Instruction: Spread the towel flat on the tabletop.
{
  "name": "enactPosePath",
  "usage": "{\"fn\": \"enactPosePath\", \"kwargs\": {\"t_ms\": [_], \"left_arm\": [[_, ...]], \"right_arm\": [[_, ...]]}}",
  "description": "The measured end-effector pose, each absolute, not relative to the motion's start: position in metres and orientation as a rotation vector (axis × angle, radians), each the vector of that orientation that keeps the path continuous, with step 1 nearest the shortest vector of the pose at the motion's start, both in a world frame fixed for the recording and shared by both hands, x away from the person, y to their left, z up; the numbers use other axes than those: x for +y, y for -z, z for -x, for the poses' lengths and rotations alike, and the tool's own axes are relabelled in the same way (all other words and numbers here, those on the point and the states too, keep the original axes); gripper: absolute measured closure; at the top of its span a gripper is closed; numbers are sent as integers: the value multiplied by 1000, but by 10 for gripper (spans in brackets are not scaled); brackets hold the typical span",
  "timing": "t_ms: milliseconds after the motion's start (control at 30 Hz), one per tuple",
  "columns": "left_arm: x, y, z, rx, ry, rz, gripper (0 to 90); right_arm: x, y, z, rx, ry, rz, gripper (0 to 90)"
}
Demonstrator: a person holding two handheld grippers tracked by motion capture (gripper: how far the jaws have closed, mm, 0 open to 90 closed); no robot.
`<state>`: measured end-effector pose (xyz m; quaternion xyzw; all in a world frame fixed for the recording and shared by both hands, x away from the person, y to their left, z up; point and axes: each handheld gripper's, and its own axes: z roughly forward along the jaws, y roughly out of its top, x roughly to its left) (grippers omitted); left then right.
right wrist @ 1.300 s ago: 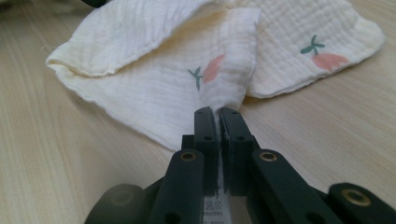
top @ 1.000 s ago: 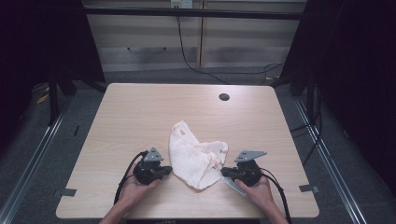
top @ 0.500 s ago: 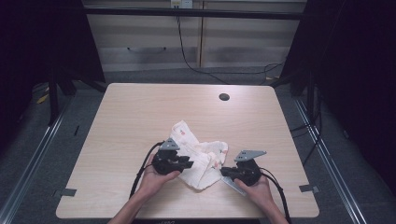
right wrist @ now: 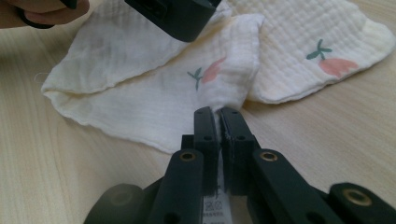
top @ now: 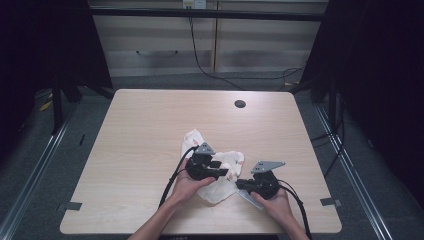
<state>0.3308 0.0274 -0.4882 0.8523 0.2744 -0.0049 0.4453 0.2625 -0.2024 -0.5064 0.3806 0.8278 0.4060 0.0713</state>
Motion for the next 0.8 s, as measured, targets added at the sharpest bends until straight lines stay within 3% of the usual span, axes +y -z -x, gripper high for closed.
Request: {"fn": "enactPosePath", "kwargs": {"t_ms": [133,267,333,800], "left_arm": [[20,495,-332,695,0,-2145,570],[19,497,-331,687,-10,-2160,799],[21,496,-332,689,-11,-2153,857],[58,477,-330,720,-51,-2063,881]], "right_arm": [[-202,506,-262,2488,-1216,-1147,861],[-202,506,-262,2490,-1217,-1146,861],[-203,506,-262,2491,-1223,-1150,861],[-202,504,-262,2480,-1203,-1150,861]]}}
